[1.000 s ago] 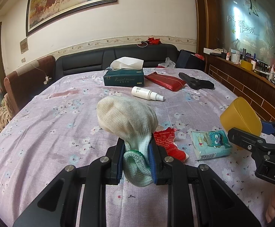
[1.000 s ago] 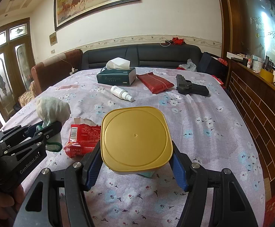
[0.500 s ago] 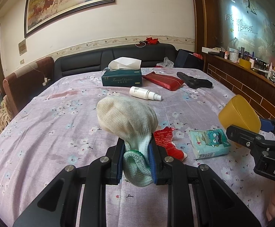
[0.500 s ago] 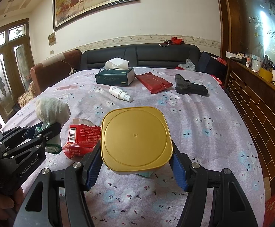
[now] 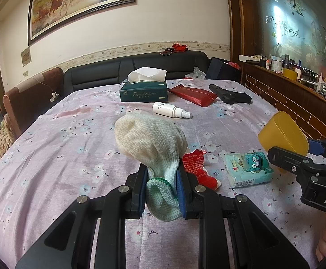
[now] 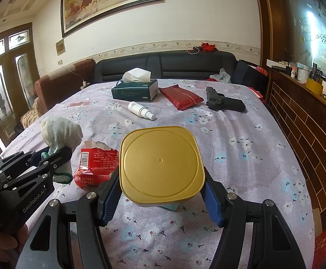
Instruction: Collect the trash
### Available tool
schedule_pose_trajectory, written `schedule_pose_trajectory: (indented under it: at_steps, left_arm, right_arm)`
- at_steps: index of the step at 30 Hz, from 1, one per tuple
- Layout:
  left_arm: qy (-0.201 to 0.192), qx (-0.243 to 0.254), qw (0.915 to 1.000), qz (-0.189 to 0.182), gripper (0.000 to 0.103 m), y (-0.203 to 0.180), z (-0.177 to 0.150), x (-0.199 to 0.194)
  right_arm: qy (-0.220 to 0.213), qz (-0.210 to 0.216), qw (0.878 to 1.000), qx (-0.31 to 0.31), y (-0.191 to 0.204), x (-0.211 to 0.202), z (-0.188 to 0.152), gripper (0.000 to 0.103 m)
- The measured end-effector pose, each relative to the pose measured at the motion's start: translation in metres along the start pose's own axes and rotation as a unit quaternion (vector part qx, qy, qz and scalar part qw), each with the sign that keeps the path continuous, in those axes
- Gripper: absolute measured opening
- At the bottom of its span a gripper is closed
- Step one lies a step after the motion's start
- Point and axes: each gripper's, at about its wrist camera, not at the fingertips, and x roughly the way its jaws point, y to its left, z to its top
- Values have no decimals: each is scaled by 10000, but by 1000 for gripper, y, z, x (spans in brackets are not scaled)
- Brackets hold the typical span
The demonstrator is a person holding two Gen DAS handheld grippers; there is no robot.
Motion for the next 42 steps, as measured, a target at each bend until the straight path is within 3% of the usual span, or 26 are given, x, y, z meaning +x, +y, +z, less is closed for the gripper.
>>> schedule_pose_trajectory:
  at_steps: [12, 28, 42]
  left_arm:
    - [-6, 25, 10000, -35, 21, 1, 0, -1]
    - [25, 123, 9999, -110, 22, -6, 0, 1]
    - [69, 108, 9999, -75, 22, -6, 1, 2]
  right_arm:
    - [42, -57, 9998, 186, -6, 2, 1, 69]
    - [239, -485, 9975, 449, -25, 9, 0, 69]
    - [268, -419, 9975, 507, -27, 12, -1, 69]
